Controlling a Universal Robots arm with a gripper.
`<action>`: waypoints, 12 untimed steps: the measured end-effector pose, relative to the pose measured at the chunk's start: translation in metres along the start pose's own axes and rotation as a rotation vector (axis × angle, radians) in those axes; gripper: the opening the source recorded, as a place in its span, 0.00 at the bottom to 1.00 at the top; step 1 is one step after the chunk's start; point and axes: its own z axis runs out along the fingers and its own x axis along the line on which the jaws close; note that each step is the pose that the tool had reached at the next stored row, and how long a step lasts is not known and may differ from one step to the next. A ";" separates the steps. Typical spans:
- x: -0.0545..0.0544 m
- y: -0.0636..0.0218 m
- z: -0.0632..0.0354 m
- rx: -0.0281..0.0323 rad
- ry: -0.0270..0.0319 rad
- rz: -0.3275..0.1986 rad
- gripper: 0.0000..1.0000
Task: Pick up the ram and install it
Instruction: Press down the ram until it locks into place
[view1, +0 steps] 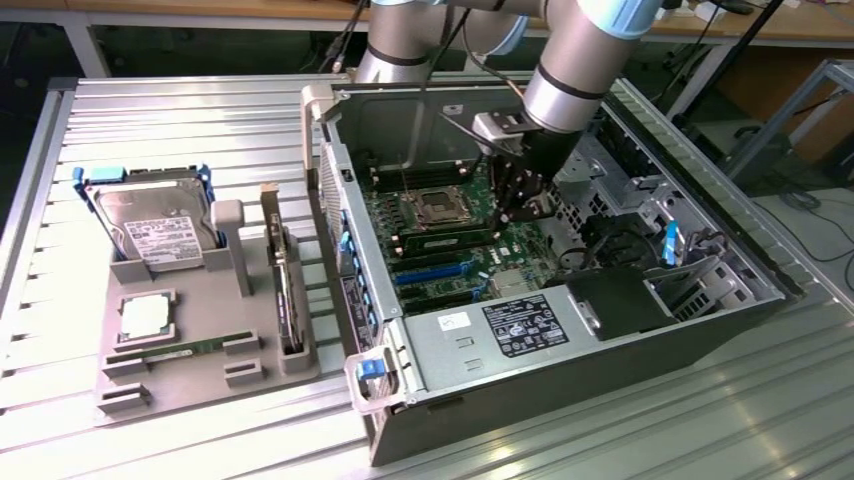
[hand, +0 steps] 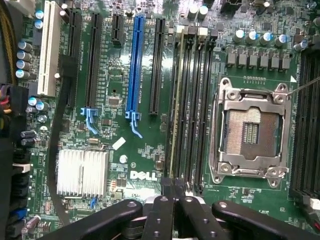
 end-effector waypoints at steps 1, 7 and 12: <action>0.000 0.0033 -0.0095 -0.0005 0.0014 0.000 0.10; -0.004 0.0385 -0.0118 -0.0017 0.0164 0.001 0.10; -0.008 0.0696 -0.0097 -0.0026 0.0270 0.002 0.10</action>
